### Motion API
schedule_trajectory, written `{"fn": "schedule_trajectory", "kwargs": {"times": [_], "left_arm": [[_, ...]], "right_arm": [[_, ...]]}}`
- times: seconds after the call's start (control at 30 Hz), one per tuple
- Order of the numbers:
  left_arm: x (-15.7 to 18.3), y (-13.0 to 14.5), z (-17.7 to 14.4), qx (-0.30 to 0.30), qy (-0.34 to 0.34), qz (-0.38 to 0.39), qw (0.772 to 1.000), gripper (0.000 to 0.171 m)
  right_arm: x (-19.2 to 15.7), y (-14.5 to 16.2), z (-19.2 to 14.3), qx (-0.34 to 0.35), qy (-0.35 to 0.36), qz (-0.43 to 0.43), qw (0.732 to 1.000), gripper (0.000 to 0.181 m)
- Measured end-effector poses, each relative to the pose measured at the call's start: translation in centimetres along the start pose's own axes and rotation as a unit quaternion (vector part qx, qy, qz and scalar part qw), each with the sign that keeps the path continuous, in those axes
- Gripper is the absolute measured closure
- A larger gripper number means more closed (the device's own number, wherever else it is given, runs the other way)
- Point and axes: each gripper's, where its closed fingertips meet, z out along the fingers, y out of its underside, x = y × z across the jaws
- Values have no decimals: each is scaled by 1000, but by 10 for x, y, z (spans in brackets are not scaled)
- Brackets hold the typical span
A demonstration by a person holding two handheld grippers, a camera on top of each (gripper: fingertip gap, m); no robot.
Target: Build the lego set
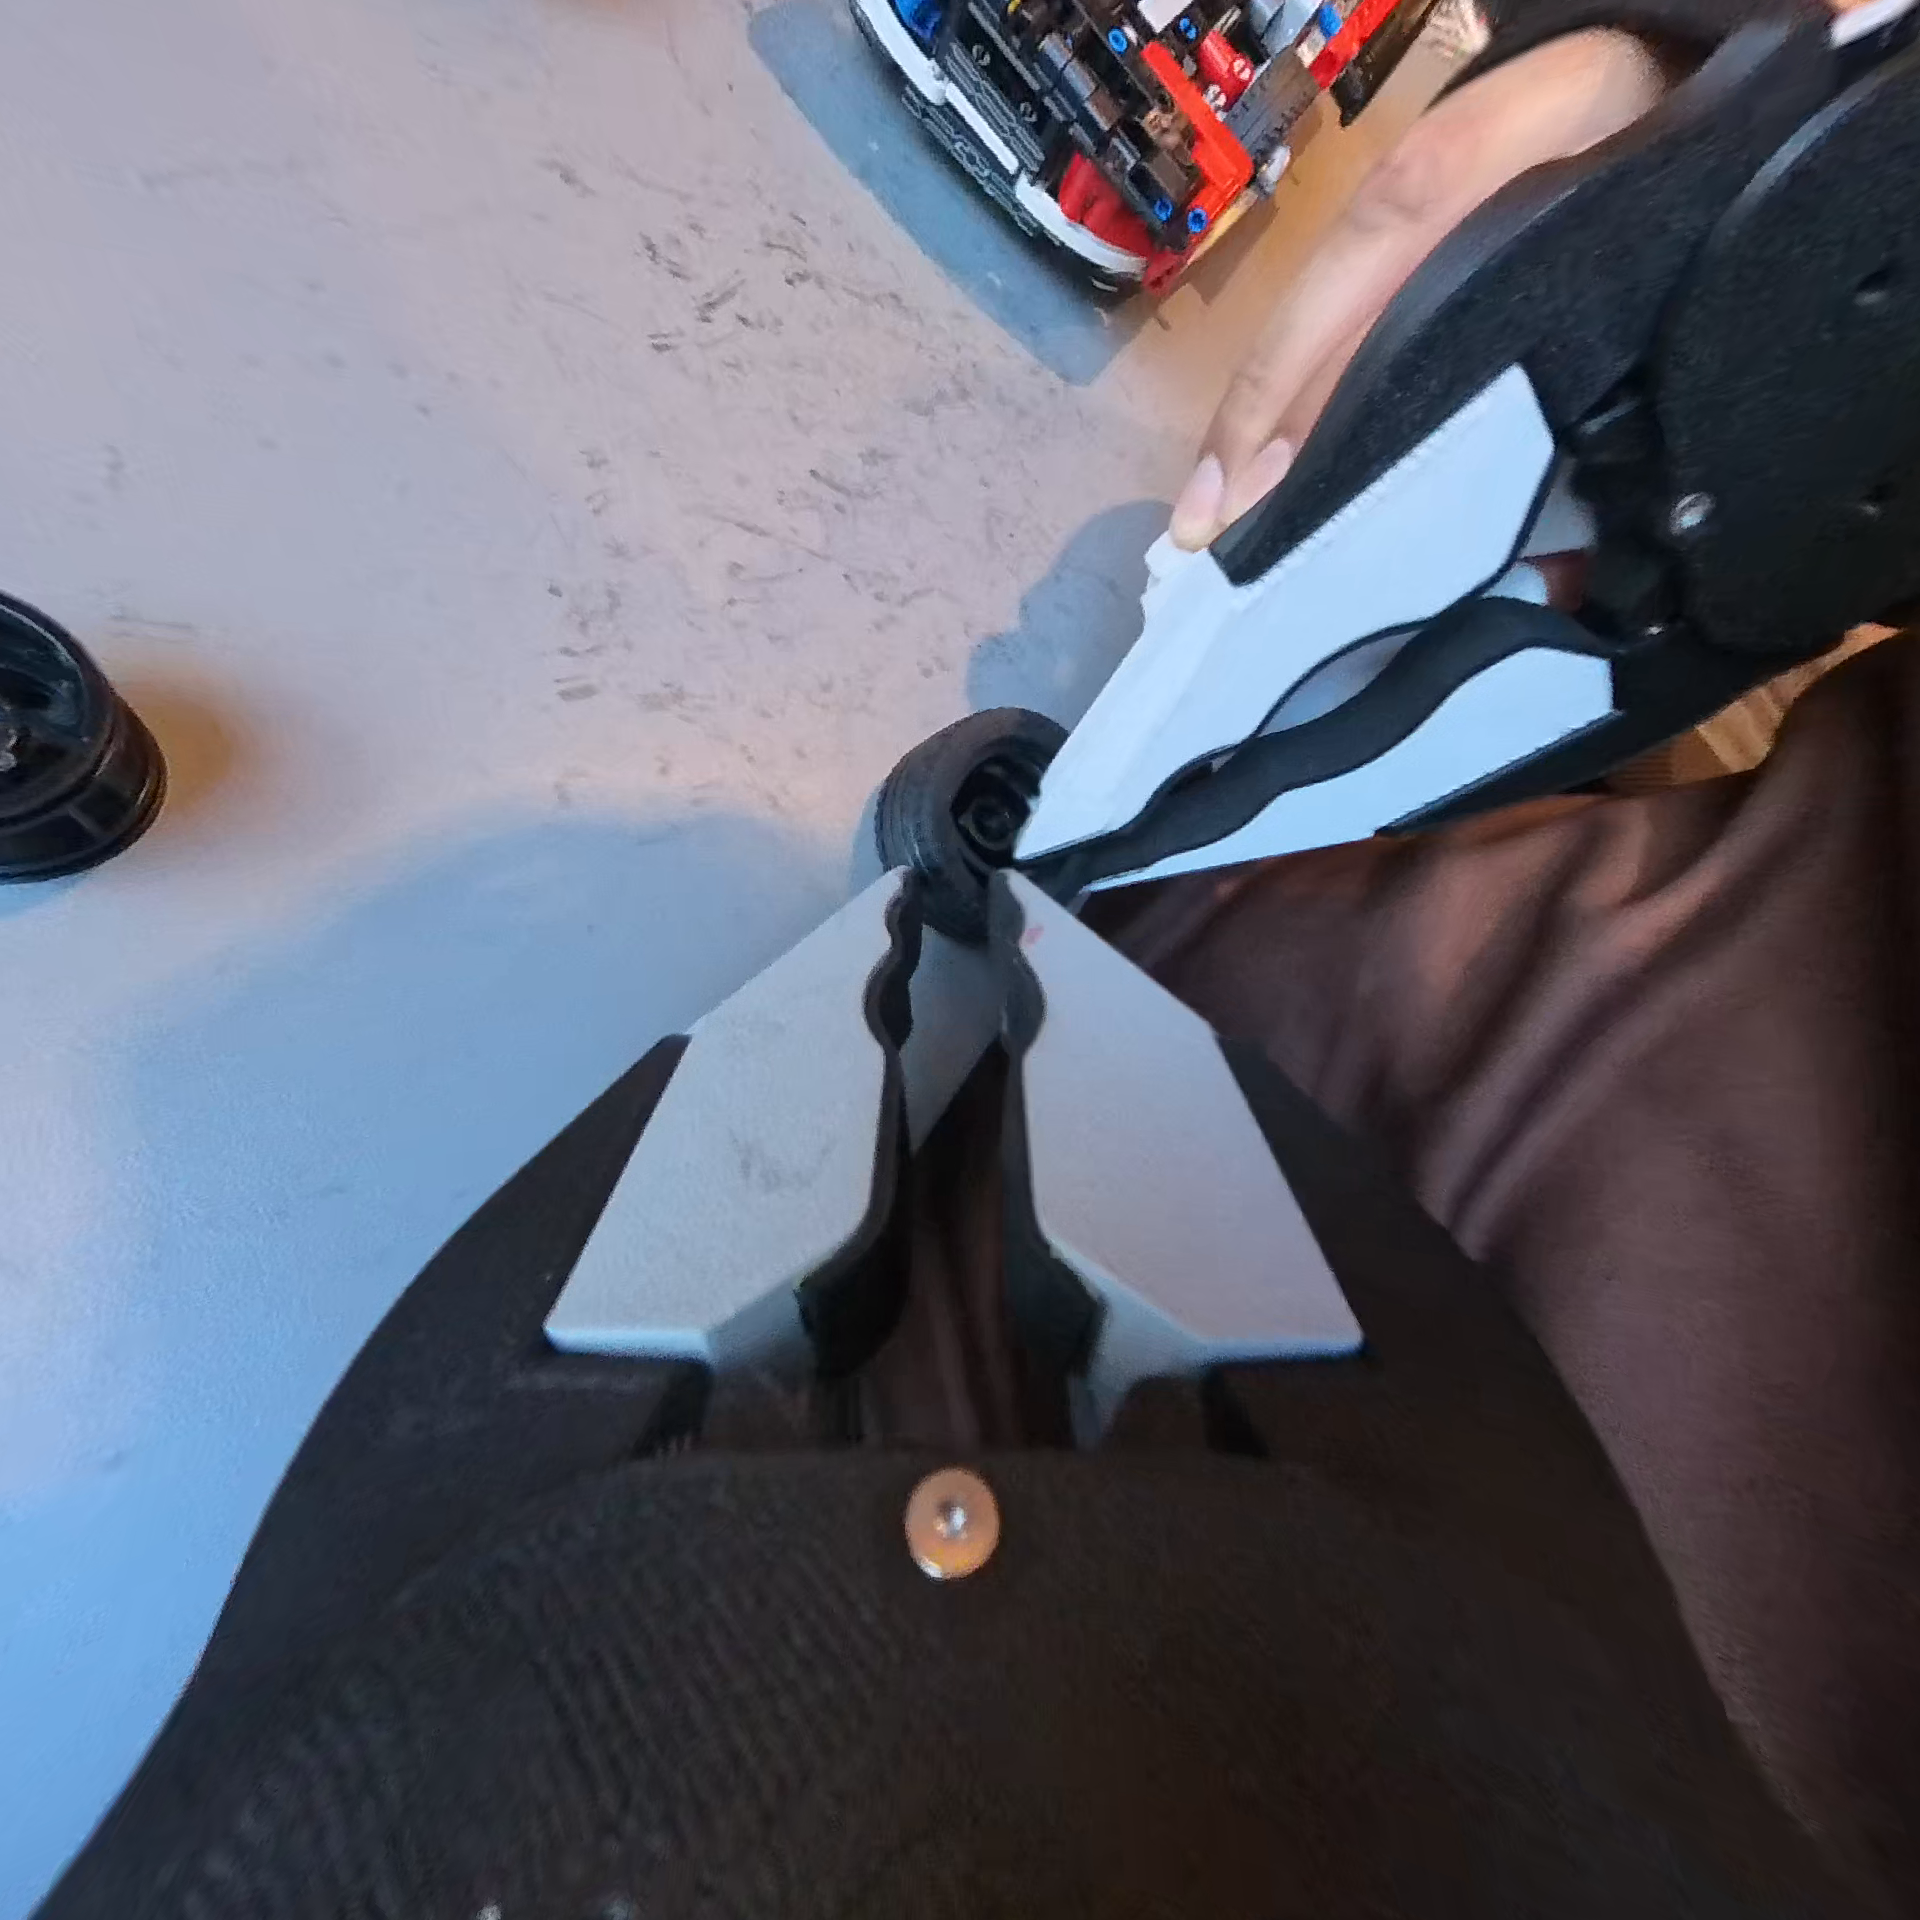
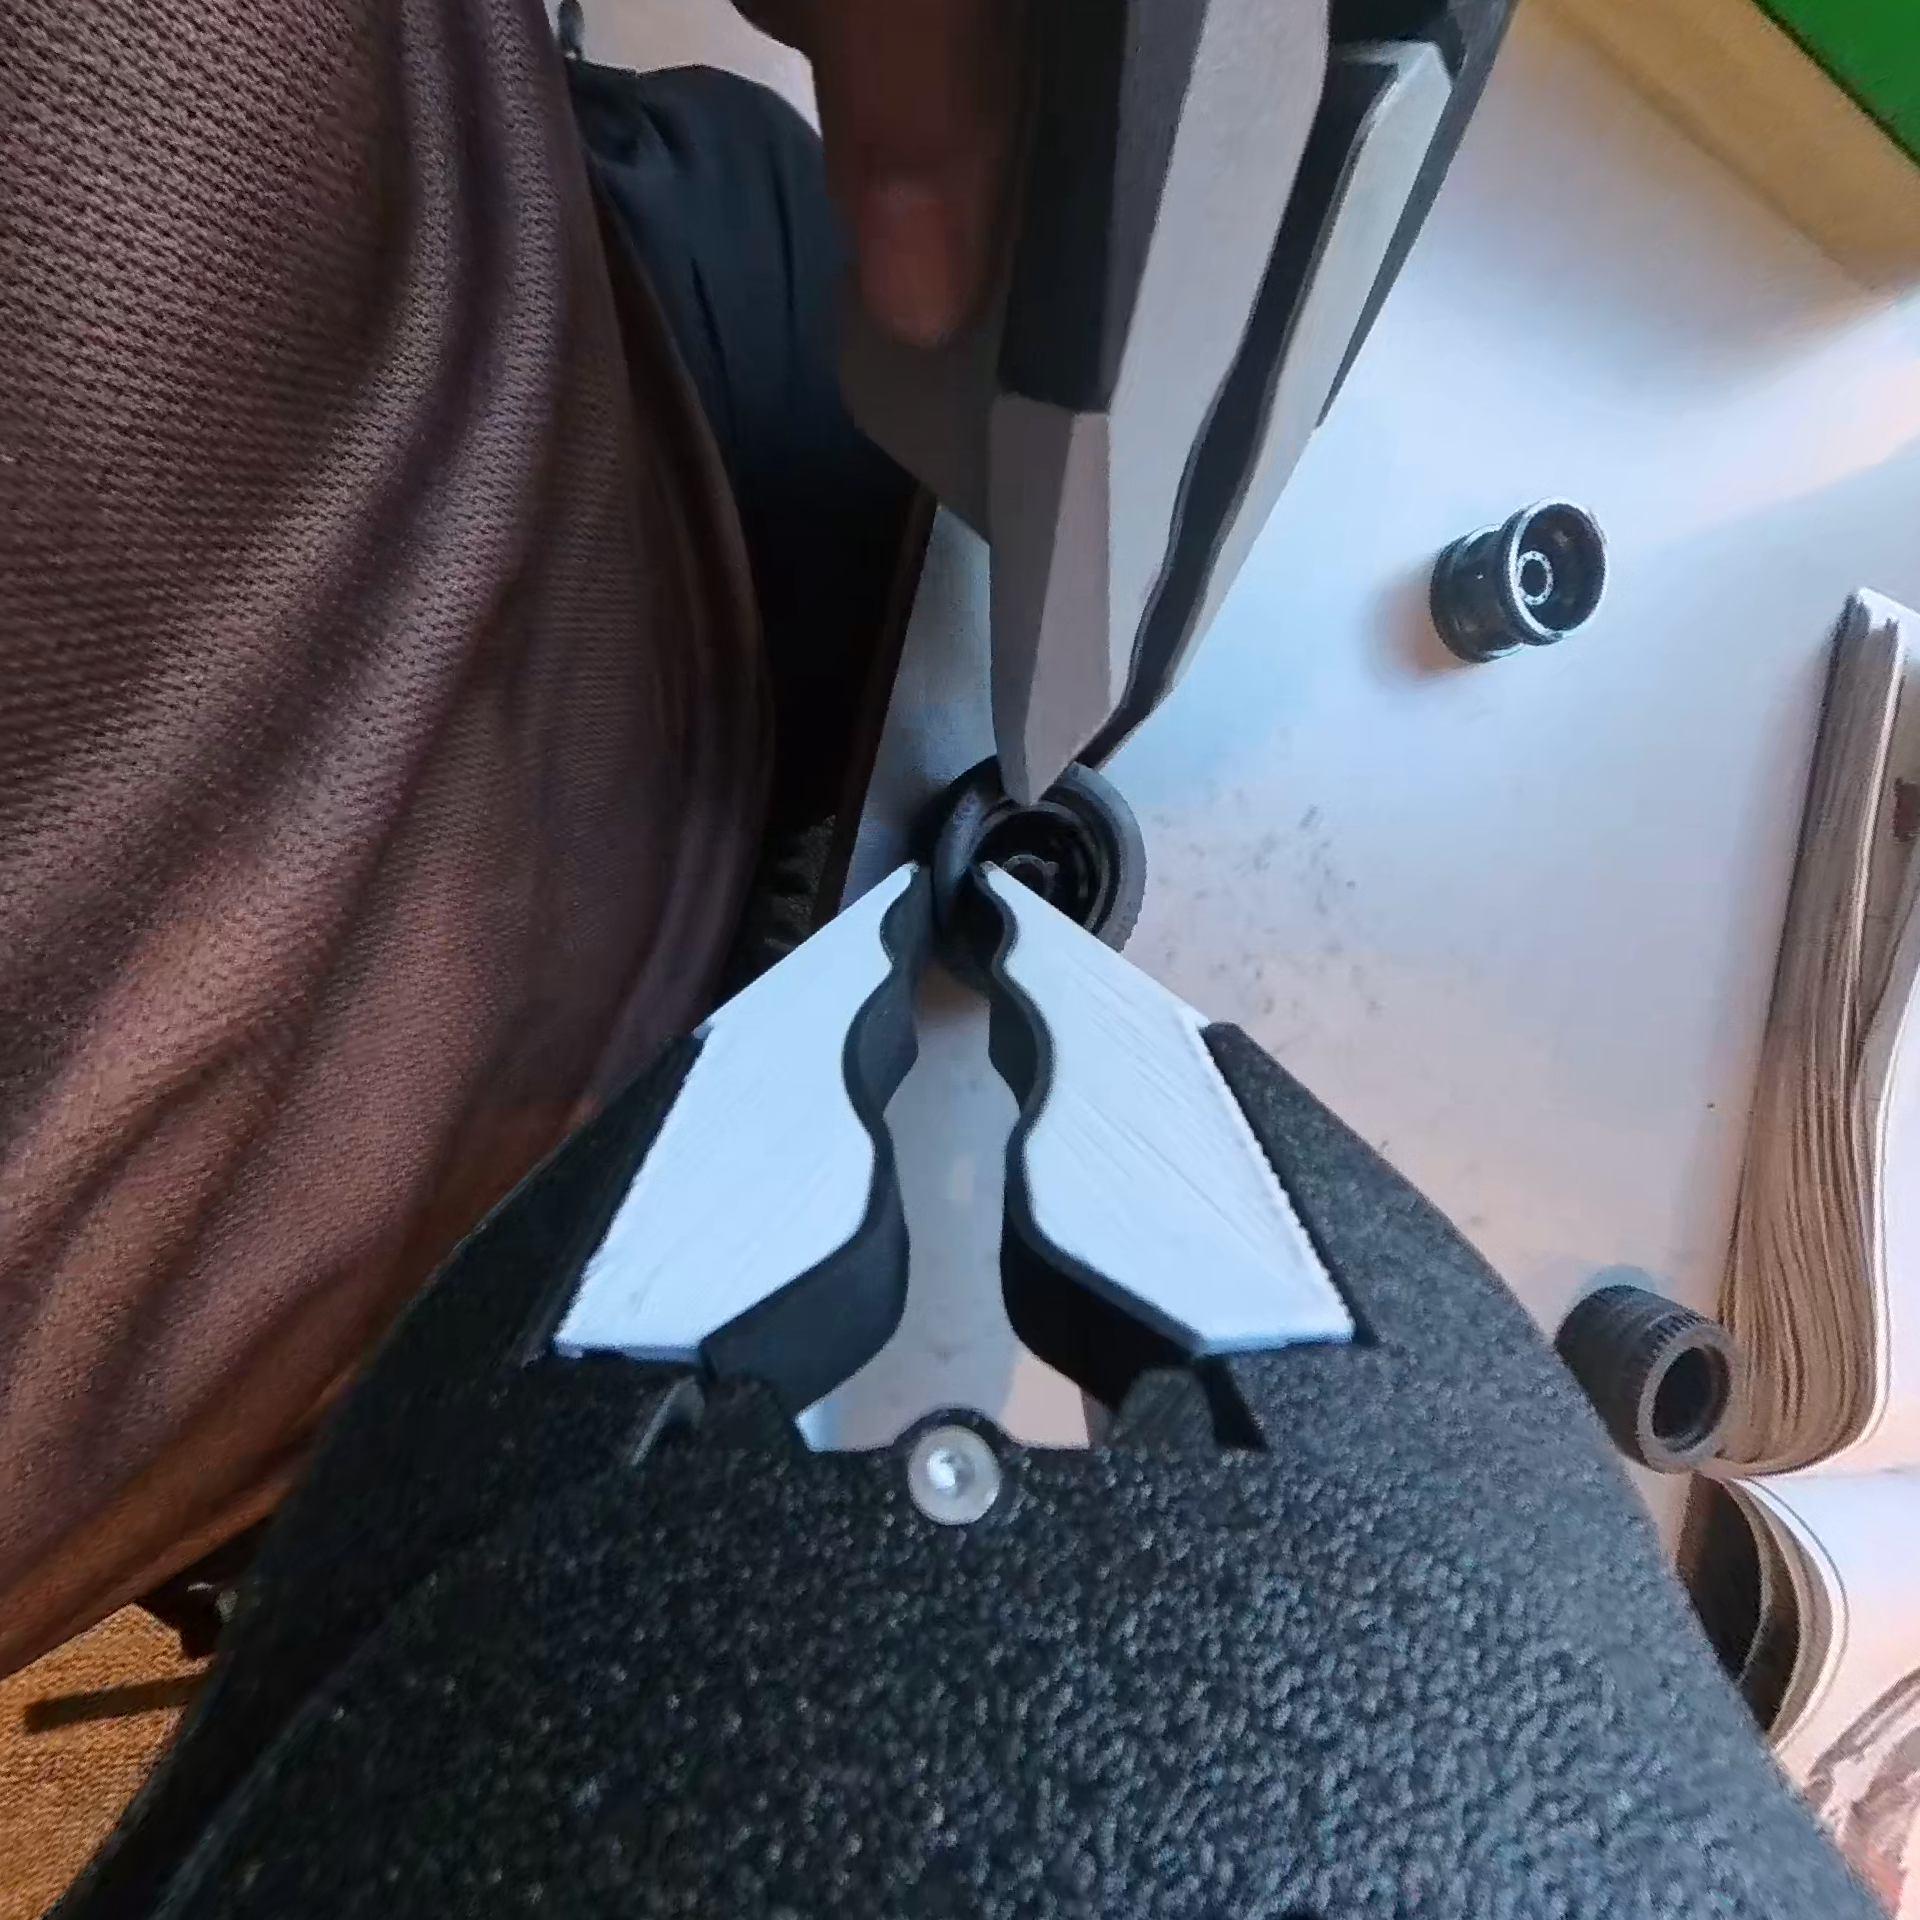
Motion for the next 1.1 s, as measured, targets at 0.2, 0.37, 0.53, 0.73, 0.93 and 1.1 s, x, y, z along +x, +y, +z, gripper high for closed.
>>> {"fn": "schedule_trajectory", "kwargs": {"times": [0.2, 0.37, 0.53, 0.73, 0.93, 1.1], "left_arm": [[-2, 2, 1, -20, -31, 56, 998, 168], [-2, -12, -3, -18, -3, 15, 1000, 159], [-6, -22, 10, -43, 11, 61, 997, 156], [-3, -27, 19, -43, 62, 63, 995, 169], [-9, -28, 22, -15, 71, 5, 997, 170], [-12, -23, 19, -2, 13, 71, 997, 169]], "right_arm": [[0, 0, 0, -2, -3, -10, 1000, 179], [1, -1, 0, 24, 49, -33, 998, 174], [2, -1, 0, 25, 53, -44, 997, 176], [4, 4, -2, 41, 35, -61, 997, 179], [5, 4, -2, 45, 29, -82, 995, 179], [3, 4, -3, 70, 2, -1, 998, 177]]}}
